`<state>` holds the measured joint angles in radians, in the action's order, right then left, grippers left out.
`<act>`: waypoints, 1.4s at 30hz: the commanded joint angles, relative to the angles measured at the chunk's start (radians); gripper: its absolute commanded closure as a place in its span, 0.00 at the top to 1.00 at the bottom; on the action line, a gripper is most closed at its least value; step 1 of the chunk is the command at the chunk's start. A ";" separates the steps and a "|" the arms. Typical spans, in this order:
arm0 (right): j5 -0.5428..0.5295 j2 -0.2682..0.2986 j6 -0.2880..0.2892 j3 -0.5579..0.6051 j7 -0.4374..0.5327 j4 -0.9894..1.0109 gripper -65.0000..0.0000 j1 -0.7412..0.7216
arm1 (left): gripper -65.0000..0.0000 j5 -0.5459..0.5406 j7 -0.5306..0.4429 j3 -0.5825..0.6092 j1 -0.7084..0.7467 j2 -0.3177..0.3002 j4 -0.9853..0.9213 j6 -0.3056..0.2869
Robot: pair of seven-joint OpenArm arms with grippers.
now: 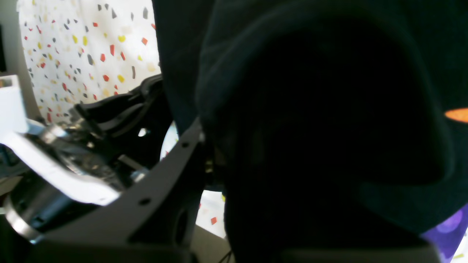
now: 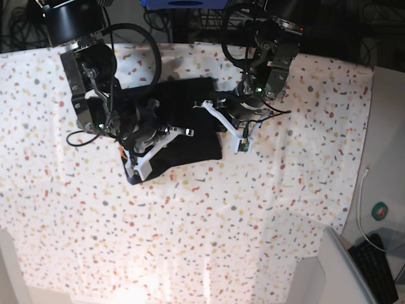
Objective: Layout the t-shirt on the table in an organized manner, then fold the t-shirt properly
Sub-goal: 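Fold the strip end held by the right gripper toward the left gripper, then press the folded bundle flat with the right gripper, raise the left gripper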
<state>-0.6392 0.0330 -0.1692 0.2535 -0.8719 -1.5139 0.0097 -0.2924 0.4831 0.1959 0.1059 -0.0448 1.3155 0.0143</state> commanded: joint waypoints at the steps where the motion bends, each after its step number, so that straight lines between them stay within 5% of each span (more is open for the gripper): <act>1: -0.015 -0.011 0.004 0.002 0.009 -0.035 0.00 -0.017 | 0.00 -0.003 -0.010 -0.002 -0.007 0.000 0.019 -0.006; 30: -0.015 -0.058 0.004 0.002 -0.025 -0.026 0.00 -0.001 | 0.00 -0.012 -0.011 -0.005 0.022 -0.036 0.046 -0.006; 36: -0.015 -0.058 0.004 0.002 -0.022 -0.027 0.45 -0.001 | 0.00 -0.014 -0.008 -0.092 0.191 -0.137 0.255 -0.007; 42: -0.014 -0.058 0.004 0.004 -0.022 -0.035 0.47 -0.003 | 0.00 -0.014 -0.008 -0.306 0.377 -0.200 0.372 -0.010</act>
<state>-0.6392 -0.0196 -0.1688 0.2554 -0.9031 -1.5257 0.0208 -0.2981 0.4995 -0.1123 0.4904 -0.2420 1.6630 0.0120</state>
